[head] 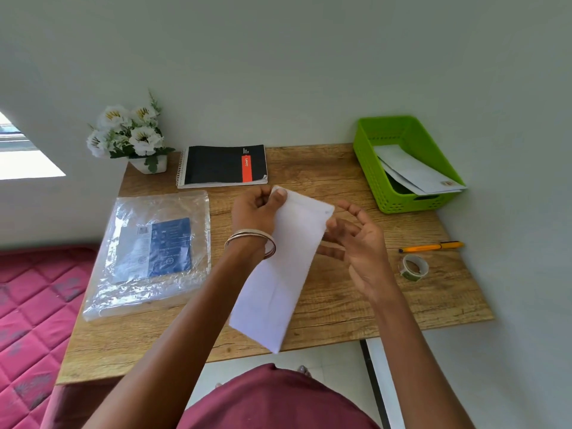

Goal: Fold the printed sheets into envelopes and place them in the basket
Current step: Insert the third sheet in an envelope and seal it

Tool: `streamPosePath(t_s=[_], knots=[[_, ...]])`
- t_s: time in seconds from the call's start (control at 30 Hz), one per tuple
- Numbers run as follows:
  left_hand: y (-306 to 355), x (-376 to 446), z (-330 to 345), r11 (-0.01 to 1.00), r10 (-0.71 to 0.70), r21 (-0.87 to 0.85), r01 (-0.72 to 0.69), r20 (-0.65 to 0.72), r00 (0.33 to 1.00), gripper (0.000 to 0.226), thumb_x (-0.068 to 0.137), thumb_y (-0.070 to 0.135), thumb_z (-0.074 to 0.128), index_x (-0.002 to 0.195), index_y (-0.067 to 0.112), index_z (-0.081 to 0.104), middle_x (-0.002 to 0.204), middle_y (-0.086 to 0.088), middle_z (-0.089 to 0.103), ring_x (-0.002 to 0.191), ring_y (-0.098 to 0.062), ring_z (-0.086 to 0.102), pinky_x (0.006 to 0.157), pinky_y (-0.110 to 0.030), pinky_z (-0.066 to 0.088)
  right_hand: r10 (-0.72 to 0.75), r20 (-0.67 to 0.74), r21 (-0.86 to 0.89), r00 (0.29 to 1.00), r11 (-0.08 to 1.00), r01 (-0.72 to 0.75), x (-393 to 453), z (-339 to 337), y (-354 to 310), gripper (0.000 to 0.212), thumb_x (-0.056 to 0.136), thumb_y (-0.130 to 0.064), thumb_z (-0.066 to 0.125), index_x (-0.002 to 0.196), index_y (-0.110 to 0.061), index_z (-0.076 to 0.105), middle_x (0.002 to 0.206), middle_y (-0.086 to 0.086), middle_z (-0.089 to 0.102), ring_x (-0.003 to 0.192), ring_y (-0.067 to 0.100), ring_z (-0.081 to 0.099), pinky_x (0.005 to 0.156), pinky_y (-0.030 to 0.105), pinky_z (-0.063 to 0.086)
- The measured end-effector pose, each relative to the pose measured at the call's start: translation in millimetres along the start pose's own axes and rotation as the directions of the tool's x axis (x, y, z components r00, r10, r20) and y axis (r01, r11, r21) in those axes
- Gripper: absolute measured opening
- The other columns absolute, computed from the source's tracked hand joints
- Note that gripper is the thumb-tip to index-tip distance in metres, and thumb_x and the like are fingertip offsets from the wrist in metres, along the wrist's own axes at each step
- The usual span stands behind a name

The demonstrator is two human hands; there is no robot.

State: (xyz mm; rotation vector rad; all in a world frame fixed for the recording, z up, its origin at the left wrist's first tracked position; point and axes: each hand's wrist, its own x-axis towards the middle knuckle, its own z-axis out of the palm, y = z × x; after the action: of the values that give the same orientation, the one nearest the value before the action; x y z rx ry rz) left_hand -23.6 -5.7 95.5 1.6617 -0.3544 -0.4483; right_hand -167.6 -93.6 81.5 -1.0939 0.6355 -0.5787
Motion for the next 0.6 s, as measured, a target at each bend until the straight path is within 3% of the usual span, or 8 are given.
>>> streamPosePath(t_s=[0.1, 0.2, 0.27, 0.37, 0.4, 0.47, 0.53, 0.6], knots=[[8, 6, -7, 0.988, 0.012, -0.152, -0.026, -0.095, 0.995, 0.004, 0.089, 0.017, 0.060, 0.089, 0.015, 0.063, 0.075, 0.006, 0.064, 0.060, 0.002, 0.057, 0.061, -0.016, 0.049, 0.145, 0.194, -0.168, 0.970, 0.979, -0.112, -6, -6, 7, 0.087, 0.056, -0.028, 0.087, 0.132, -0.024, 0.044, 0.108, 0.012, 0.070, 0.096, 0.025, 0.069, 0.073, 0.041, 0.058], [13, 10, -15, 0.949, -0.023, -0.314, -0.023, -0.140, 0.990, 0.007, 0.089, 0.015, 0.059, 0.083, 0.019, 0.062, 0.075, 0.008, 0.063, 0.061, 0.003, 0.057, 0.067, -0.022, 0.052, 0.156, 0.262, -0.421, 0.952, 0.907, -0.033, -11, -8, 22, 0.049, 0.073, -0.012, 0.078, 0.118, -0.018, 0.059, 0.105, 0.006, 0.073, 0.098, 0.022, 0.069, 0.084, 0.044, 0.056], [13, 12, -24, 0.922, -0.058, -0.388, 0.008, -0.117, 0.991, 0.007, 0.089, 0.016, 0.060, 0.083, 0.019, 0.063, 0.077, 0.008, 0.064, 0.067, -0.001, 0.059, 0.067, -0.025, 0.052, 0.021, 0.143, -0.527, 0.989, 0.848, 0.058, -10, -10, 28, 0.024, 0.079, -0.012, 0.074, 0.101, -0.020, 0.069, 0.095, 0.001, 0.074, 0.091, 0.018, 0.069, 0.083, 0.047, 0.056], [3, 14, -43, 0.945, -0.070, -0.323, 0.049, -0.055, 0.996, 0.006, 0.088, 0.022, 0.061, 0.089, 0.020, 0.066, 0.081, 0.007, 0.063, 0.075, -0.007, 0.058, 0.066, -0.027, 0.050, -0.287, -0.014, -0.634, 0.958, 0.743, 0.213, -9, -15, 26, 0.023, 0.083, -0.012, 0.071, 0.104, -0.021, 0.069, 0.091, -0.011, 0.070, 0.083, 0.006, 0.067, 0.075, 0.035, 0.059], [-1, 14, -50, 0.949, -0.097, -0.303, 0.085, -0.025, 0.995, 0.009, 0.088, 0.025, 0.060, 0.091, 0.020, 0.067, 0.080, 0.007, 0.060, 0.074, -0.009, 0.055, 0.067, -0.029, 0.049, -0.415, -0.005, -0.674, 0.910, 0.674, 0.303, -8, -15, 24, 0.024, 0.084, -0.009, 0.071, 0.106, -0.017, 0.069, 0.091, -0.011, 0.070, 0.083, 0.004, 0.067, 0.073, 0.030, 0.058], [-9, 14, -61, 0.928, -0.194, -0.311, 0.203, 0.060, 0.979, 0.017, 0.090, 0.031, 0.057, 0.091, 0.020, 0.069, 0.076, 0.005, 0.057, 0.070, -0.011, 0.050, 0.068, -0.034, 0.048, -0.641, 0.107, -0.778, 0.760, 0.422, 0.466, -5, -16, 22, 0.022, 0.082, 0.000, 0.069, 0.102, -0.009, 0.072, 0.092, -0.004, 0.071, 0.084, 0.008, 0.066, 0.074, 0.028, 0.056], [-17, 13, -69, 0.899, -0.295, -0.296, 0.322, 0.133, 0.946, 0.024, 0.091, 0.037, 0.055, 0.087, 0.019, 0.071, 0.074, 0.003, 0.059, 0.068, -0.014, 0.053, 0.064, -0.034, 0.049, -0.730, 0.261, -0.841, 0.631, 0.150, 0.520, 0, -19, 28, 0.018, 0.082, 0.001, 0.066, 0.098, -0.006, 0.073, 0.094, 0.003, 0.073, 0.087, 0.016, 0.067, 0.076, 0.033, 0.053], [-28, 12, -73, 0.882, -0.394, -0.209, 0.422, 0.164, 0.905, 0.027, 0.088, 0.041, 0.058, 0.090, 0.016, 0.070, 0.082, -0.002, 0.065, 0.076, -0.019, 0.061, 0.063, -0.033, 0.052, -0.732, 0.352, -0.872, 0.583, -0.031, 0.488, 5, -23, 41, 0.017, 0.085, -0.006, 0.061, 0.098, -0.006, 0.073, 0.098, 0.006, 0.073, 0.094, 0.019, 0.067, 0.084, 0.037, 0.050]])
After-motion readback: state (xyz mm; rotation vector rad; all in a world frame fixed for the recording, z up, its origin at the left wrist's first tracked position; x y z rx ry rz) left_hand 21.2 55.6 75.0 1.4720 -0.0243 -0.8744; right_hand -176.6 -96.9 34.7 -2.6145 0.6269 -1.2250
